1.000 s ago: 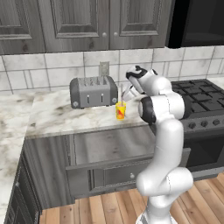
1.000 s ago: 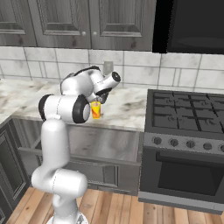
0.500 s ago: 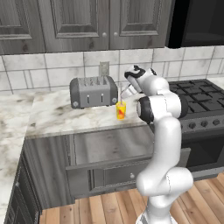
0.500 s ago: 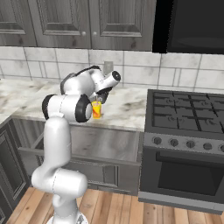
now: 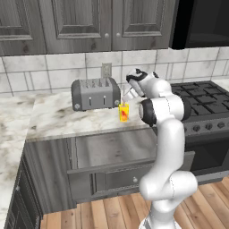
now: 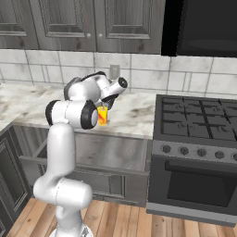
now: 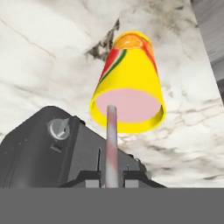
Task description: Pick up the straw from the left drawer and put it inside the smoothie cup.
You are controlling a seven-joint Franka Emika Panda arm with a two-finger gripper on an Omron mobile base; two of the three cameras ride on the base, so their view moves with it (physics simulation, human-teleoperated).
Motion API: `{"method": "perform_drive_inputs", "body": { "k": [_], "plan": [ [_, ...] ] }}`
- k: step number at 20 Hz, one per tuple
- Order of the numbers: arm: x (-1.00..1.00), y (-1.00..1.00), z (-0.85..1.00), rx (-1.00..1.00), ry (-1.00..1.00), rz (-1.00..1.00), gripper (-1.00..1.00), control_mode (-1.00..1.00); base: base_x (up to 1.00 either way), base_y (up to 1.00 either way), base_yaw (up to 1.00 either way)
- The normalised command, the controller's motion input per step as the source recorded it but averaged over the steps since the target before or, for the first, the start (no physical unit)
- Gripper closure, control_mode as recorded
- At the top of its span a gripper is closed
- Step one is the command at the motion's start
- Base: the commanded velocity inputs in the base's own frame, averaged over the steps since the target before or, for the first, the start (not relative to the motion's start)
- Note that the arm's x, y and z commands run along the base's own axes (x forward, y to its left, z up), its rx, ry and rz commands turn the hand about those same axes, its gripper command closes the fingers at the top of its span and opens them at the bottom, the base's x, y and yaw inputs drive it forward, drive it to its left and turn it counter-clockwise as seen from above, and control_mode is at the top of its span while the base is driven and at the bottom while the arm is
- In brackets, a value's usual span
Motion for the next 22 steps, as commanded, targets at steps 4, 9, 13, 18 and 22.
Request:
{"method": "perform_drive_inputs", "body": {
  "k": [4, 9, 13, 18, 22],
  "plan": [
    [0.00, 0.13, -0.29, 0.00, 0.02, -0.07, 1.00, -1.00, 0.00, 0.00, 0.00],
    [0.00, 0.13, -0.28, 0.00, 0.05, -0.07, 1.00, -1.00, 0.00, 0.00, 0.00],
    [0.00, 0.04, -0.14, 0.00, 0.04, -0.07, 1.00, -1.00, 0.00, 0.00, 0.00],
    [-0.13, -0.01, -0.01, 0.00, 0.07, -0.09, -1.00, -1.00, 0.00, 0.00, 0.00],
    [-0.34, -0.13, 0.00, 0.00, 0.06, -0.13, -1.00, -1.00, 0.00, 0.00, 0.00]
  ]
}}
